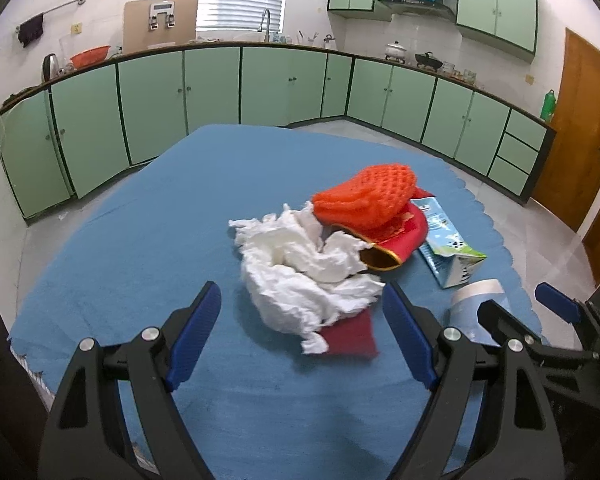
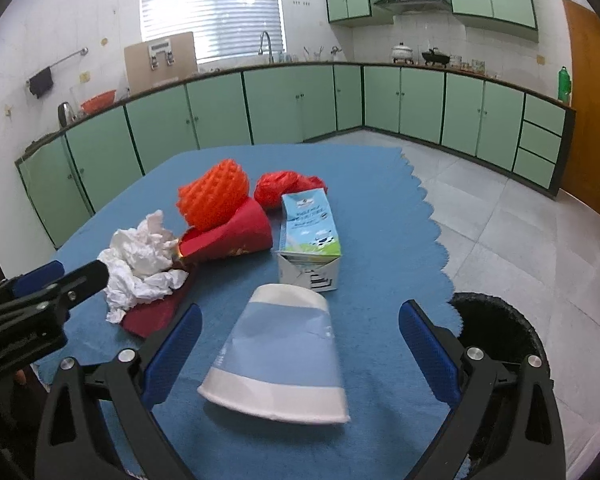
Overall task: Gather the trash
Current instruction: 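Grasp the white tissue with the left tool while the right tool grasps the paper cup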
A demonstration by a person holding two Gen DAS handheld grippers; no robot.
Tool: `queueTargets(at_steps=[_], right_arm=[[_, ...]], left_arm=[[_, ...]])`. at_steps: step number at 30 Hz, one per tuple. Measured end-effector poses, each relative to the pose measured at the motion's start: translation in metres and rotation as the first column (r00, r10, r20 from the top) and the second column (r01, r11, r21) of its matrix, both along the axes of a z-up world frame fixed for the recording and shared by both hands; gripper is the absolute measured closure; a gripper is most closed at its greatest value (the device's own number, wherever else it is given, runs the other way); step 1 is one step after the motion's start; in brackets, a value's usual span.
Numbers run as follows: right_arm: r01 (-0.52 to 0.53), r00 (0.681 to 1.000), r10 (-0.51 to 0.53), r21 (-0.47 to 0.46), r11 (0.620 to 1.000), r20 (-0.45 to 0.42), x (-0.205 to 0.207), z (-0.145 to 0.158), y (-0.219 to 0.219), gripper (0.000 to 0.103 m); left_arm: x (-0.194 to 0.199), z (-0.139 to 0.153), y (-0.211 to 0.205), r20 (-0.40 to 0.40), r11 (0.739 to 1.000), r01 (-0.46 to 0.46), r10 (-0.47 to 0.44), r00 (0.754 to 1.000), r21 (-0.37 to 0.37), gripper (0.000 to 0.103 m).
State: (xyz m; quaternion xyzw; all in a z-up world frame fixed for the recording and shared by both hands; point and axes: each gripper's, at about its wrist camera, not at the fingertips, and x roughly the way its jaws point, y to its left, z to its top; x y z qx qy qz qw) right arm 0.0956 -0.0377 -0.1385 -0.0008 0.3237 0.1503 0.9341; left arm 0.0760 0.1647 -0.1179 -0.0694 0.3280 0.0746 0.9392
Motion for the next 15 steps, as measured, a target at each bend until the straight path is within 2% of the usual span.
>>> queueTargets(at_steps=[6, 15], right_arm=[[0.015, 0.998, -0.018, -0.05, 0.999, -0.064, 0.017, -0.004, 0.004, 0.006], [0.003, 0.989, -0.009, -0.045, 0.999, -0.149, 0.031, -0.014, 0.008, 0.009]], left_arm=[[0.004, -0.004, 0.005, -0.004, 1.0, 0.006, -0.006, 1.0, -0.005, 0.023], [0.011, -0.006, 0.009, -0.014, 1.0, 0.011, -0.011, 1.0, -0.011, 0.023]])
